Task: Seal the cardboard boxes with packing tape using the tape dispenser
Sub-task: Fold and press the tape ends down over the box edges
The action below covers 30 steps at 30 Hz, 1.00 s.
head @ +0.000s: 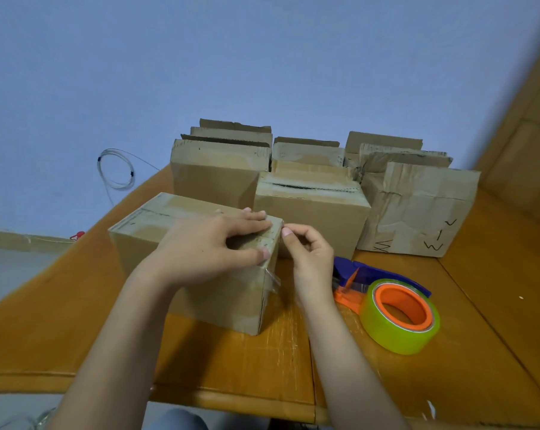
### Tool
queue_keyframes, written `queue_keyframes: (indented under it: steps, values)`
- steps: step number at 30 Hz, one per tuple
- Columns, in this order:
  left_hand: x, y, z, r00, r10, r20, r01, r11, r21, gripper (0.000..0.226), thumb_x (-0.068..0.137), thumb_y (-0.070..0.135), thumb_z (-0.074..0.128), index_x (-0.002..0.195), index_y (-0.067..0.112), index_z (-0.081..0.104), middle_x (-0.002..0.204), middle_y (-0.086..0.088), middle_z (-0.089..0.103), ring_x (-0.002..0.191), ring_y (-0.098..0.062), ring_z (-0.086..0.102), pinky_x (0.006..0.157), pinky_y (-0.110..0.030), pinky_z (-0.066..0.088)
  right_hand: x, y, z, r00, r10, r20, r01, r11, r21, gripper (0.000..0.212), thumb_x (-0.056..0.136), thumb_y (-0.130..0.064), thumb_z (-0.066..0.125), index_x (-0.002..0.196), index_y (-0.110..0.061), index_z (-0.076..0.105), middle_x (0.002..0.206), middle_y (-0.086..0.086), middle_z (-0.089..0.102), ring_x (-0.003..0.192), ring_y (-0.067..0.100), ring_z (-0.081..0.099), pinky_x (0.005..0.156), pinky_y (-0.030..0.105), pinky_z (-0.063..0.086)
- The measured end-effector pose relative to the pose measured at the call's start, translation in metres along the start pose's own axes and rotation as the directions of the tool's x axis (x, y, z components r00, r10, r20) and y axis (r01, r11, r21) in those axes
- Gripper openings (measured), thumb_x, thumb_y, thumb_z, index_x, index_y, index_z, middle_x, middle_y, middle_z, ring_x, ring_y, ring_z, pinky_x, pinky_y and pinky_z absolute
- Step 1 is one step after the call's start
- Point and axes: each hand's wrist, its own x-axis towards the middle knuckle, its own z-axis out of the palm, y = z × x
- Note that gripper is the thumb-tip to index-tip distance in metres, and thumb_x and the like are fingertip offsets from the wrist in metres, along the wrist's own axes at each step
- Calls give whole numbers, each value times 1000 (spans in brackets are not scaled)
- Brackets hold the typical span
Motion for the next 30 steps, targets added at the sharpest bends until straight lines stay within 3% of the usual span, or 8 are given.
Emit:
queue_keyframes:
  steps: [3, 5, 7, 10, 14, 17, 21, 30]
  values:
    - [0, 1, 0, 1000, -13, 3, 13, 1000, -7, 73, 65, 81, 33, 133, 57, 41, 128, 50, 27, 120, 26, 16, 88, -19, 31, 0, -1, 3, 996, 87, -9, -86, 989, 124, 9, 88, -7, 63, 87, -12, 70, 89, 6, 70, 89, 18, 65, 83, 32, 54]
    - [0, 2, 0, 1000, -19, 5, 19, 1000, -5, 70, 67, 79, 35, 133, 58, 40, 129, 49, 26, 121, 25, 17, 91, -22, 32, -1, -1, 4, 997, 76, -21, -73, 989, 128, 9, 88, -7, 63, 87, -12, 71, 88, 5, 70, 87, 14, 64, 81, 28, 54]
    - [0, 2, 0, 1000, -14, -3, 14, 1000, -1, 76, 63, 82, 30, 133, 57, 41, 130, 49, 27, 120, 26, 16, 91, -22, 31, -2, -1, 4, 997, -45, -62, 46, 999, 14, 11, 87, -5, 63, 88, -12, 72, 89, 3, 70, 86, 8, 64, 78, 21, 52]
    - [-1, 2, 0, 1000, -16, -8, 16, 1000, -22, 75, 64, 79, 34, 134, 55, 42, 134, 45, 30, 119, 28, 15, 88, -18, 28, -5, 0, 4, 978, -189, -86, 182, 980, -79, 13, 87, -3, 64, 90, -11, 73, 91, 1, 69, 90, 8, 64, 81, 22, 51]
    - [-2, 4, -1, 1000, -26, -3, 26, 998, -49, 66, 71, 70, 42, 135, 53, 44, 135, 43, 32, 122, 26, 16, 90, -20, 27, -17, 0, 2, 984, -176, -24, 172, 980, -102, 22, 90, -6, 60, 107, -16, 70, 107, -4, 68, 103, 4, 61, 90, 23, 50]
    - [0, 2, 0, 1000, -29, 2, 29, 998, -58, 65, 72, 68, 43, 135, 51, 45, 140, 39, 35, 126, 23, 19, 92, -22, 28, -28, 1, 2, 979, -198, 53, 204, 963, -177, 37, 91, -3, 56, 123, -20, 59, 126, -8, 60, 116, -6, 52, 99, 13, 41]
    - [2, 0, 1, 1000, -27, 3, 27, 998, -57, 65, 73, 67, 44, 135, 50, 46, 142, 37, 36, 131, 18, 22, 96, -23, 28, -38, 4, 3, 972, -181, 150, 211, 953, -218, 53, 81, -11, 42, 131, -28, 44, 127, -29, 44, 123, -19, 36, 107, 11, 29]
    - [3, -2, 1, 1000, -15, -3, 14, 994, -107, 60, 71, 64, 50, 129, 51, 51, 139, 36, 41, 130, 17, 27, 96, -23, 26, -46, 8, -8, 931, -333, 150, 364, 886, -289, 48, 84, -3, 37, 127, -21, 48, 130, -9, 52, 124, -13, 41, 109, 24, 35]
